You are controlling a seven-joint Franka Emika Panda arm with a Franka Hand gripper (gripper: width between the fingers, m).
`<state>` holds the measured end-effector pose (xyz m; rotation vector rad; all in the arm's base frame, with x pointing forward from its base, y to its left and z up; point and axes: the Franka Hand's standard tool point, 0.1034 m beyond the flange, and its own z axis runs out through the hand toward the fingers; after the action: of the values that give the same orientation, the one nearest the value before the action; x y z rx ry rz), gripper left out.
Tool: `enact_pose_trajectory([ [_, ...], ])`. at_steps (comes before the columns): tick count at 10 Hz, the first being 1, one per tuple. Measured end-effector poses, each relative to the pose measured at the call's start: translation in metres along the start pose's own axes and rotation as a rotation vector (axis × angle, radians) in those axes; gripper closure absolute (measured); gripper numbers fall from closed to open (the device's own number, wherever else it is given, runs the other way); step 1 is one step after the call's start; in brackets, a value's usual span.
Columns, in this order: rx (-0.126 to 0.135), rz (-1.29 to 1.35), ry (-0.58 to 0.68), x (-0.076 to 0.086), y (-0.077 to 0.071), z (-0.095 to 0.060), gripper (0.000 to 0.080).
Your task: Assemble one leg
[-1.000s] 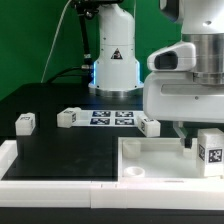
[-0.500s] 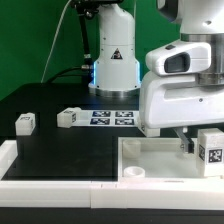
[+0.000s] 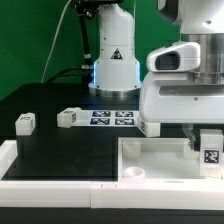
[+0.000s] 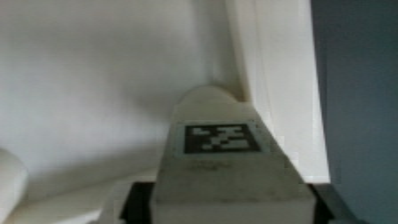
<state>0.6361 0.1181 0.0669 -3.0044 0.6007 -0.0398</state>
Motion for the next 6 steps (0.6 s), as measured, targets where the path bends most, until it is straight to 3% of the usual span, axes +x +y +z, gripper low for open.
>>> enact_pose_trajectory([
  [4,0.050,0.707,0.004,-0.0001,0.0042,0.0004,0.0509],
  [6,0.051,0.906,-0.007,-0.0019,0.0021,0.0009,0.0509],
])
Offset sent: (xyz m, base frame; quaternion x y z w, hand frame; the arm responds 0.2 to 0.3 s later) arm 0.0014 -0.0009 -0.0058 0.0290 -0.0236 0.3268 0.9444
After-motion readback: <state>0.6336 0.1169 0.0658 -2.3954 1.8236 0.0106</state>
